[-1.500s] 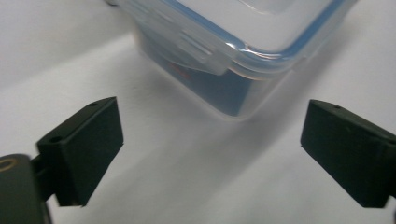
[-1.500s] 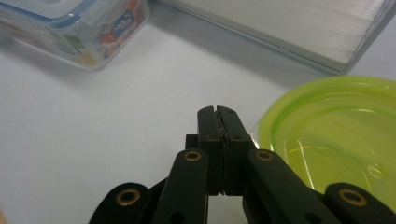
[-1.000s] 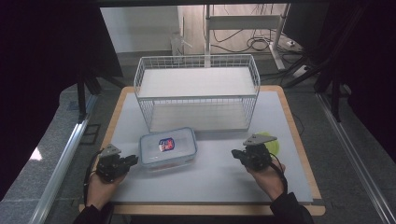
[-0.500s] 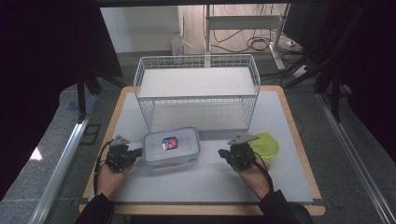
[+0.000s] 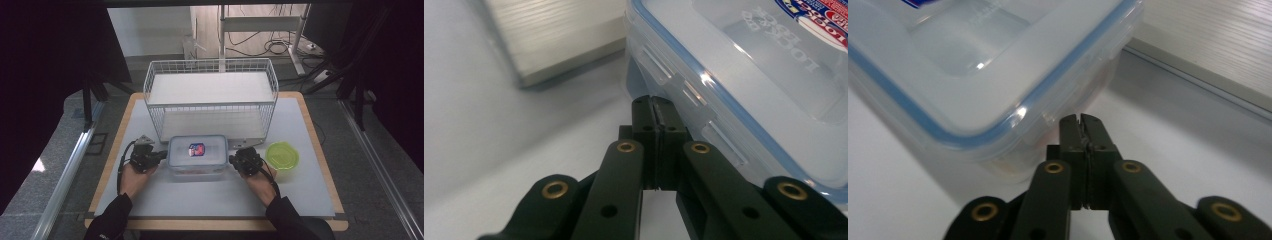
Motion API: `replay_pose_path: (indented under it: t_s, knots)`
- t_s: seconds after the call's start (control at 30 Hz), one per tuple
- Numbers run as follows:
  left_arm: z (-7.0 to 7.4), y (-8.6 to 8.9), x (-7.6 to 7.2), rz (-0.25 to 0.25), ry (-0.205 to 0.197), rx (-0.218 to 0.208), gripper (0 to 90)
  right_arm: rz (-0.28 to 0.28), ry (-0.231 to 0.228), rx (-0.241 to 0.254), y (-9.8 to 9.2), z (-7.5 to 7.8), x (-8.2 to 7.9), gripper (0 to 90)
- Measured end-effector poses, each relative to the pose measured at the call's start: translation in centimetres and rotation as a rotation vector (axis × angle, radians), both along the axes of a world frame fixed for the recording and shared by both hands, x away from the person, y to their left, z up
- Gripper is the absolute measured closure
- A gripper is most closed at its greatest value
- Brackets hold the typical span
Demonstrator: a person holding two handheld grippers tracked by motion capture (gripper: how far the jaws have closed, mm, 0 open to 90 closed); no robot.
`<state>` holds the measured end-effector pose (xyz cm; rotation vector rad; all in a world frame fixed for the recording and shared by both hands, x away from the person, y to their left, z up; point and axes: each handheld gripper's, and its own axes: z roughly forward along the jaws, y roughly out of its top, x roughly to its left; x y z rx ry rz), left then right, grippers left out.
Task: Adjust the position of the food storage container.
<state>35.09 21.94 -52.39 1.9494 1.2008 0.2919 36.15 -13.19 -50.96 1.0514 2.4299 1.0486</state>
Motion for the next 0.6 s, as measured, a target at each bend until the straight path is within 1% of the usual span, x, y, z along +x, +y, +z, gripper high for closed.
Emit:
replay_pose_path:
  t_s: [0.03, 0.07, 0.1, 0.17, 0.2, 0.23, 0.27, 0.33, 0.43, 0.5, 0.6]
  knots:
    - [0.0, -0.2, 0.2, -0.011, 0.003, -0.005, 89.9, -0.011, -0.007, -0.022, 0.1, -0.1, 0.1, 89.8]
    - [0.0, -0.5, 0.3, -0.013, 0.002, -0.006, 90.0, -0.007, -0.005, -0.033, 0.0, -0.2, 0.1, 90.0]
    - [0.0, -0.7, 0.4, -0.017, 0.001, -0.004, 90.0, -0.016, -0.005, -0.037, -0.2, -0.3, 0.2, 90.0]
    - [0.0, -1.1, 0.5, -0.034, 0.005, -0.014, 90.0, -0.030, 0.012, -0.035, -0.6, 0.0, 0.3, 90.0]
    - [0.0, -1.3, 0.4, -0.038, 0.006, -0.014, 90.0, -0.035, 0.008, -0.049, -0.7, 0.1, 0.3, 90.0]
    - [0.0, -1.5, 0.3, -0.043, 0.003, -0.011, 90.0, -0.036, 0.005, -0.051, -0.9, 0.1, 0.3, 90.0]
    - [0.1, -1.6, 0.2, -0.047, 0.005, -0.010, 90.0, -0.039, 0.019, -0.048, -1.1, 0.2, 0.3, 90.0]
    - [0.1, -1.7, 0.1, -0.052, 0.007, 0.003, 90.0, -0.037, 0.017, -0.055, -1.2, 0.3, 0.1, 90.0]
    - [0.1, -1.9, 0.0, -0.066, 0.013, -0.002, 90.0, -0.028, 0.008, -0.063, -1.5, 0.7, -0.4, 90.0]
    - [0.1, -2.1, -0.2, -0.075, 0.013, -0.002, 90.0, -0.027, 0.015, -0.050, -1.8, 0.8, -0.8, 90.0]
    - [0.2, -2.5, -0.7, -0.096, 0.013, 0.006, 90.0, -0.020, 0.019, -0.057, -2.3, 0.8, -1.2, 90.0]
